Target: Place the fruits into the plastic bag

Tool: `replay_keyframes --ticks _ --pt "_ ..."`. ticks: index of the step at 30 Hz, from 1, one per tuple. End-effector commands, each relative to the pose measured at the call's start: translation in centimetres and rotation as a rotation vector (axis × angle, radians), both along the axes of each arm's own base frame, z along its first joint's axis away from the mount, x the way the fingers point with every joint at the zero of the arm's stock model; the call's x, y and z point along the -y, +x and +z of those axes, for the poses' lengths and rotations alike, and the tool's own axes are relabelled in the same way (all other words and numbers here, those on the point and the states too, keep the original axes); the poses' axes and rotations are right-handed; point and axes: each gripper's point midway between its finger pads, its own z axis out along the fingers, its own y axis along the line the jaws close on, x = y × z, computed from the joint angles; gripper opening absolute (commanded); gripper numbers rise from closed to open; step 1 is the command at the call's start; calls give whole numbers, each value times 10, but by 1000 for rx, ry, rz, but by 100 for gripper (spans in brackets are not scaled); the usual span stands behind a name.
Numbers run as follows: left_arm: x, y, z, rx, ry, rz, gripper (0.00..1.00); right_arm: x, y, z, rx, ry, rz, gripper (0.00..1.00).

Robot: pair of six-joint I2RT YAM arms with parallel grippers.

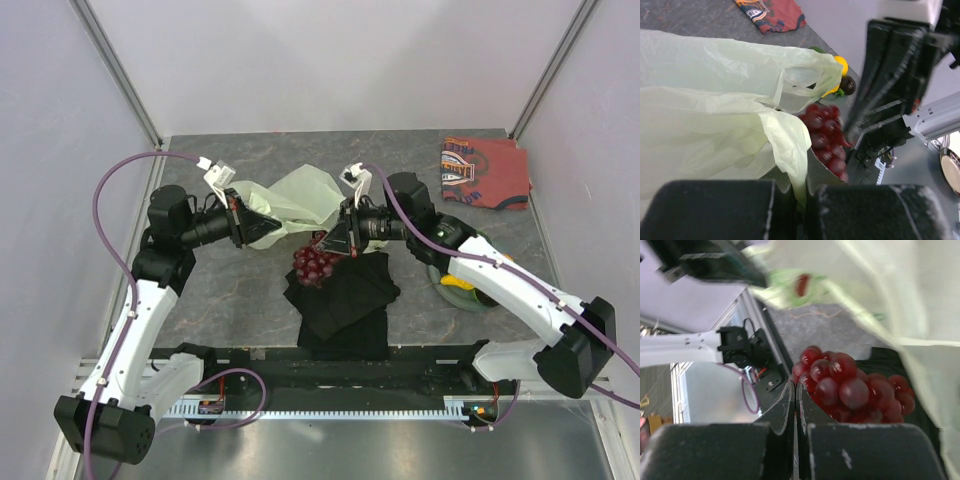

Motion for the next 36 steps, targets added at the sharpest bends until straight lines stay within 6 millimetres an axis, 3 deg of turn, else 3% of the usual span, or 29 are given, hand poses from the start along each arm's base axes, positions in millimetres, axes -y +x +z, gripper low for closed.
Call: replay_keyframes --ticks 1,7,10,14,19,29,36 --pt "5 -16 18 137 -4 -110 2 16 35 53 115 63 -116 0" --pt "13 -38 27 182 -30 -250 2 57 83 96 178 121 -271 0" --pt "15 -47 29 198 -41 -301 2 63 97 105 194 129 -305 0" --pt "21 -63 30 197 -62 -397 1 60 115 106 189 137 -323 0" --pt "27 -71 27 180 -69 -450 1 52 126 123 200 210 -325 0" --pt "33 -74 21 141 -76 -489 2 35 127 162 176 396 -259 0" --pt "34 -74 20 137 -76 -498 2 24 130 159 140 447 -236 0"
